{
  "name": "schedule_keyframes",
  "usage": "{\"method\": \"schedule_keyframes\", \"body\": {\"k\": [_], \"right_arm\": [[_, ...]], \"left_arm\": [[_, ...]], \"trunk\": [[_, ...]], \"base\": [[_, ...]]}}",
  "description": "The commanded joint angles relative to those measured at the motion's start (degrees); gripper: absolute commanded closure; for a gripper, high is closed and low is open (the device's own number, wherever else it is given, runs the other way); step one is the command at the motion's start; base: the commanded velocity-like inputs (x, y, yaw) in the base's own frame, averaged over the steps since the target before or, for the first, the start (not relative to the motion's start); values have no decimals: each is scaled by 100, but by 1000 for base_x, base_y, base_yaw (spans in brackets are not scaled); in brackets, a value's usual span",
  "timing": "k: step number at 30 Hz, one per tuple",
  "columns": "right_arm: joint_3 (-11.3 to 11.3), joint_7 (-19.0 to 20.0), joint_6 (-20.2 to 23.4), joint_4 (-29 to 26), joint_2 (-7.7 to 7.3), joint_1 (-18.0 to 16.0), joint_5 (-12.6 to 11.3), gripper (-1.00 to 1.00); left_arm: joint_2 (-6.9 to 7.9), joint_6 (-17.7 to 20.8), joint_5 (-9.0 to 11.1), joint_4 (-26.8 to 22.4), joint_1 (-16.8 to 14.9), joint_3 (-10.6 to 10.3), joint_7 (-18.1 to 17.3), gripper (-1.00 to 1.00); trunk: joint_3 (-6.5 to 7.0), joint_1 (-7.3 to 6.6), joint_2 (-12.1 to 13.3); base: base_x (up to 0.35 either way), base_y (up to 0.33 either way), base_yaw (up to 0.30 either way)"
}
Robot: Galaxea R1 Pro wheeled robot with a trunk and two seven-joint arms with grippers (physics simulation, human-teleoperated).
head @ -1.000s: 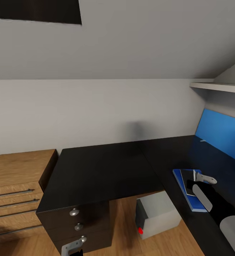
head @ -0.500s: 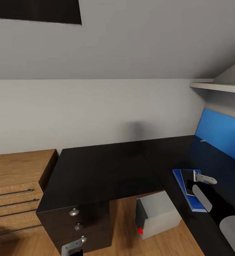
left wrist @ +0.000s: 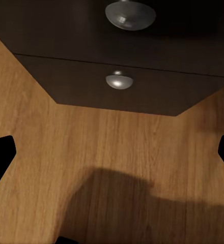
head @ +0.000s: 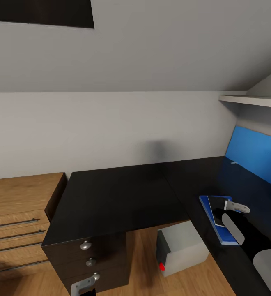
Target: In the bedroom, organize the workspace by keeping the computer under the desk, ensuring the monitor is on the desk, placing the keyboard on the desk next to the monitor, placing the mouse on the desk next to the keyboard, moving the folder from the swivel chair onto the desk next to the mouse, stacking the notebook on top of the folder with the pen on top of the notebook, and positioning the swivel chair next to the desk.
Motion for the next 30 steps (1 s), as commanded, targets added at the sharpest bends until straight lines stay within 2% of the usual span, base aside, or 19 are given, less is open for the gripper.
{"method": "schedule_keyframes", "body": {"k": [1,13,21,30], "right_arm": [[36,-52,12,-9,-9,-5,-48,-100],[36,-44,5,-51,-9,-5,-44,-100],[35,-74,5,-648,-16,2,-47,-100],[59,-93,7,-1028,5,15,-99,-100]], "left_arm": [[3,22,46,-11,-2,-17,45,-100],[3,22,41,-11,-2,-14,56,-100],[1,19,44,-11,-2,-23,30,-100],[1,21,46,-8,-2,-24,21,-100]], "trunk": [[-7,0,-4],[-7,0,-4],[-7,0,-4],[155,-198,357]], "base": [[0,0,0],[0,0,0],[0,0,0],[0,0,0]]}}
